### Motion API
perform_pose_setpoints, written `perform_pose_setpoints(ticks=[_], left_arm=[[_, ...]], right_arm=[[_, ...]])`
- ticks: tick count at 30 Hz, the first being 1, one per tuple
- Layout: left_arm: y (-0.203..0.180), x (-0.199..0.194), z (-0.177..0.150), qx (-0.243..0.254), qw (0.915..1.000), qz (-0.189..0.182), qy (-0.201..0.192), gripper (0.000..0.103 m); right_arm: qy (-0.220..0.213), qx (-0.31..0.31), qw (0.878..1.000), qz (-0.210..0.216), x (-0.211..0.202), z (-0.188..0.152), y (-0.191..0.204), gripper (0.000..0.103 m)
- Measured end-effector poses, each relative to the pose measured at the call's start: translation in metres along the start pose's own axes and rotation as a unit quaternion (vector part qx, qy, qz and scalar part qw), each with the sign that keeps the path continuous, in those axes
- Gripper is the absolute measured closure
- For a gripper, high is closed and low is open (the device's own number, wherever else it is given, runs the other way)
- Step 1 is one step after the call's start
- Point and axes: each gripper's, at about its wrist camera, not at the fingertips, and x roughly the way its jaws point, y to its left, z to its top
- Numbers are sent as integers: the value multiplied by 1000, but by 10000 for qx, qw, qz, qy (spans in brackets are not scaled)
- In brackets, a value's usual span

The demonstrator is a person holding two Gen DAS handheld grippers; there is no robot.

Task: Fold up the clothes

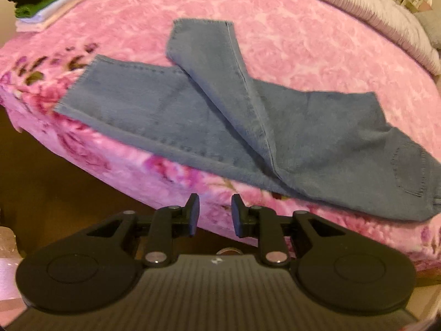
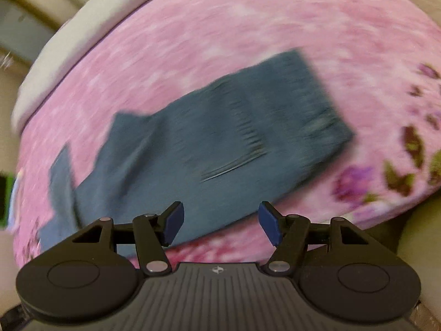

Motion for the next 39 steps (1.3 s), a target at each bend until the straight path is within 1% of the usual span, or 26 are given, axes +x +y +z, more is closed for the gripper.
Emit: perform_pose_setpoints(ticks=[3, 5, 9, 13, 15, 19, 20, 23, 28, 30, 32, 35, 39], left_arm=[[14, -26, -5, -28, 9999, 24, -112, 83], [26, -37, -8, -130, 9998, 79, -149, 83], [50, -51, -7, -348, 9990, 86, -269, 83], [71, -50, 10, -359, 9987, 40, -363, 83], [82, -43, 23, -348, 9987, 33, -374, 83], [116, -13, 54, -252, 9994, -36, -246, 83], [126, -3, 64, -213, 9996, -87, -179, 83], [155, 29, 95, -91, 9996, -252, 33, 83], [203, 89, 161, 154, 9975, -585, 356, 83], [214, 106, 187, 373, 9961, -681, 420, 82], [223, 118, 208, 558, 9944, -786, 426, 81], [238, 135, 231, 612, 9932, -867, 476, 80], [257, 159, 241, 459, 9930, -889, 630, 80]], right_arm=[[217, -462, 9982, 316, 1, -6, 35, 40], [347, -712, 9956, 506, 1, -11, 56, 40], [587, -933, 9904, 837, 13, -20, 89, 40], [756, -1099, 9851, 1085, 26, -25, 125, 42], [804, -1127, 9838, 1139, 36, -27, 141, 44], [839, -1042, 9855, 1041, 61, -26, 168, 48], [862, -986, 9864, 991, 69, -26, 173, 53], [911, -756, 9901, 753, 95, -27, 195, 59], [855, -375, 9950, 355, 140, -30, 245, 59], [834, -220, 9960, 223, 163, -31, 267, 59], [770, -138, 9967, 208, 182, -29, 287, 58], [667, -95, 9975, 228, 209, -21, 316, 58], [638, -321, 9972, 225, 243, -1, 343, 58]])
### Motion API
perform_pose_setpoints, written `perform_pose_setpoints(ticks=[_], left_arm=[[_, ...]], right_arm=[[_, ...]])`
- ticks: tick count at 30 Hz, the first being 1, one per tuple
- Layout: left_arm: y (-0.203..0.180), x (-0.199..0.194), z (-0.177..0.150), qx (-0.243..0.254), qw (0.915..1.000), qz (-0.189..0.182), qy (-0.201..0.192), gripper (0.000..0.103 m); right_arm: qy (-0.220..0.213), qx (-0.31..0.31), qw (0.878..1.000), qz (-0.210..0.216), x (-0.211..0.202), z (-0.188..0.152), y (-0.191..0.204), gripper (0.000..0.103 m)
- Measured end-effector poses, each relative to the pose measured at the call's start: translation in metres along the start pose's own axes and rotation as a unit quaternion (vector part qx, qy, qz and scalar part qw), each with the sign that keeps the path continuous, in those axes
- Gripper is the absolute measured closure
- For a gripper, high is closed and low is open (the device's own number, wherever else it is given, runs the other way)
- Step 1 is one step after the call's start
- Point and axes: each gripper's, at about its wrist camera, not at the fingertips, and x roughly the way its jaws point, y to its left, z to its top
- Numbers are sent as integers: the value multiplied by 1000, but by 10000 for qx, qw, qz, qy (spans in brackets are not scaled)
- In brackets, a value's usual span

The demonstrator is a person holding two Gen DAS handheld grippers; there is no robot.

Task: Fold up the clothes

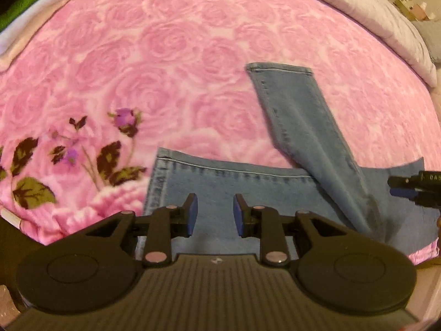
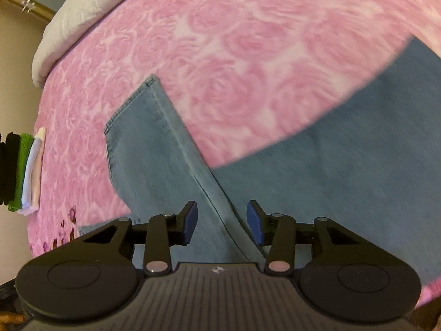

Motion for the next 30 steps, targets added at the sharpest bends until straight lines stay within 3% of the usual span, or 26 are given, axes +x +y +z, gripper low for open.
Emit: perform_pose_setpoints(ticks=[6, 16, 18, 19, 20, 22, 26, 30], left_arm=[[25, 22, -2, -464, 9987, -13, 214, 80], [26, 23, -5, -959, 9953, 73, 85, 76], [29, 20, -7, -1036, 9945, 93, 86, 76], [33, 17, -8, -1073, 9942, 93, 82, 76], [36, 14, -9, -1109, 9938, 92, 78, 76], [43, 7, -11, -1178, 9930, 55, 47, 76], [64, -10, -13, -1294, 9915, -116, -21, 76], [89, -24, -15, -1260, 9916, -282, -69, 76]], right_arm=[[87, -187, 9997, 93, 44, 31, -1, 57], [410, -292, 9940, 975, 99, 67, 5, 54], [471, -312, 9915, 1174, 105, 69, 11, 61], [491, -421, 9908, 1191, 106, 68, 18, 76], [512, -530, 9899, 1207, 108, 67, 24, 83], [327, -879, 9873, 1284, 100, 60, 43, 88], [-192, -1940, 9708, 1397, 66, 28, 94, 89], [-30, -2635, 9526, 1520, 40, -30, 137, 89]])
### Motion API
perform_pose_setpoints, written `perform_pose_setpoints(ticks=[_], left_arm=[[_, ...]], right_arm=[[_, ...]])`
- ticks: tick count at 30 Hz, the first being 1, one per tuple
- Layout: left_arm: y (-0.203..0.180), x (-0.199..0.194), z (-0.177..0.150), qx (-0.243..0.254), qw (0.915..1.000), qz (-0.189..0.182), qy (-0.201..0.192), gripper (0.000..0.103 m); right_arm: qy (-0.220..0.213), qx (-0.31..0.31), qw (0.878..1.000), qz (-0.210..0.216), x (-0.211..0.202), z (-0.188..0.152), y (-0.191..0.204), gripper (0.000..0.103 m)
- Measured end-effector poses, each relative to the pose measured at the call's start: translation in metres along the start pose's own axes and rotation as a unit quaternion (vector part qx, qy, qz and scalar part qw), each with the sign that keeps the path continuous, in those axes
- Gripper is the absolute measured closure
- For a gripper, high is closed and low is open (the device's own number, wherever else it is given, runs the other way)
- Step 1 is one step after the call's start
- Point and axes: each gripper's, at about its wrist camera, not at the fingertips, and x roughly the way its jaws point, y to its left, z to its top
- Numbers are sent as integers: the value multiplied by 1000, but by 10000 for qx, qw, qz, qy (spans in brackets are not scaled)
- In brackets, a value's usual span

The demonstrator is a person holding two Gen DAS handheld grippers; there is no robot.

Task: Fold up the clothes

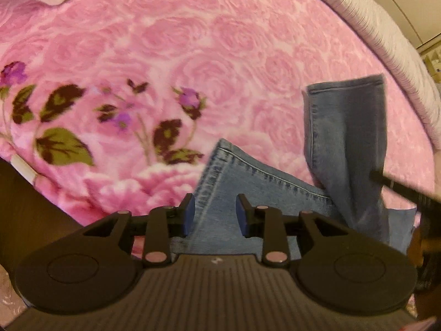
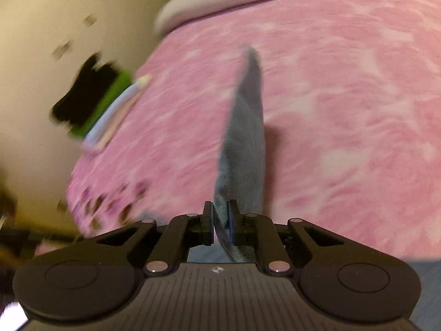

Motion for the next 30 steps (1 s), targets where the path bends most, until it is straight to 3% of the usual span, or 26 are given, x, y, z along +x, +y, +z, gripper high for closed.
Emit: perform_pose_setpoints(ticks=[7, 9, 13, 16, 19, 21, 24, 27, 30], left_arm=[[49, -25, 2, 62, 9997, -219, 67, 74], [64, -30, -1, -5, 9996, -268, 121, 73], [76, -23, -9, -137, 9974, -629, 321, 73], [68, -6, -22, -234, 9931, -1025, 526, 73], [63, 14, -38, -839, 9811, -1601, 689, 73], [66, 26, -50, -1579, 9645, -2004, 678, 73], [71, 42, -62, -2392, 9442, -2200, 530, 72], [73, 56, -71, -2679, 9419, -1988, 402, 69], [75, 65, -77, -2881, 9388, -1825, 483, 66]], right_arm=[[888, 209, 9955, -240, 27, -79, 79, 60], [961, 420, 9937, -383, 31, -94, 90, 59], [771, 1051, 9900, -545, 22, -109, 90, 54], [521, 1974, 9769, -634, 7, -125, 69, 54], [81, 3261, 9429, -666, -16, -153, 38, 54], [-296, 4069, 9104, -686, -31, -174, 19, 54], [-826, 5023, 8585, -628, -50, -207, -6, 53], [-1293, 5599, 8169, -502, -64, -231, -24, 53], [-1562, 5812, 7970, -507, -72, -243, -36, 53]])
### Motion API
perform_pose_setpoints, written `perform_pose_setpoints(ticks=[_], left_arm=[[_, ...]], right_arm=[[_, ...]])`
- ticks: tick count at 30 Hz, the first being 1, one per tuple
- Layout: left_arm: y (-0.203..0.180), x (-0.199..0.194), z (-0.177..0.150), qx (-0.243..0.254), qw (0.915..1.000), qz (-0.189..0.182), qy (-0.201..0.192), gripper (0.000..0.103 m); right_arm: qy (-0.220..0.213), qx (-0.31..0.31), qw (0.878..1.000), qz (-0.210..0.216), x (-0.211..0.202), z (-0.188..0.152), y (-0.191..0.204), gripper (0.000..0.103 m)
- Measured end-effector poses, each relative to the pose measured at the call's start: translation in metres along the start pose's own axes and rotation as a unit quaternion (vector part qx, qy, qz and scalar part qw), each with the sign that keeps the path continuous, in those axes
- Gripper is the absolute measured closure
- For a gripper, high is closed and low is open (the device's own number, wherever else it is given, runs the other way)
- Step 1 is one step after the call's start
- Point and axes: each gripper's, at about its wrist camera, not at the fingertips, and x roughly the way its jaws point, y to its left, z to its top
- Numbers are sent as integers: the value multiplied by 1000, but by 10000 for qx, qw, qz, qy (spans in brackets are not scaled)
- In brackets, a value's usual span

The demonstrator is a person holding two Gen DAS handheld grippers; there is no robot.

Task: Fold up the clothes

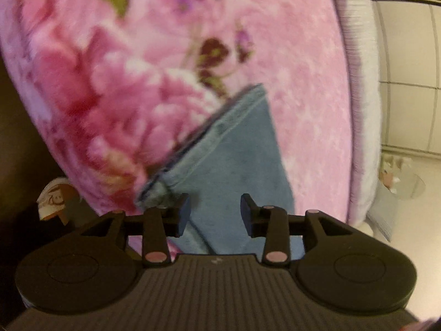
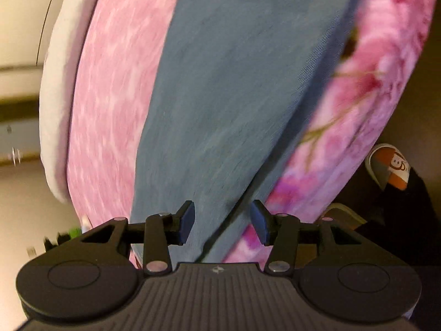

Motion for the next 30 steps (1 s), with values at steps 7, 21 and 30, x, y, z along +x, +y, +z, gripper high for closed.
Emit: perform_pose_setpoints(ticks=[7, 21, 30], left_arm=[[4, 6, -5, 11, 9999, 96, -134, 64], [-29, -31, -28, 1987, 9773, -421, -607, 103], [-2, -6, -37, 2313, 9706, 399, -530, 102]], right_arm=[[-321, 394, 9987, 106, -5, 14, -27, 53], [-506, -325, 9982, 44, -16, 24, -14, 99], [-406, -653, 9947, -690, 1, 17, -19, 102]])
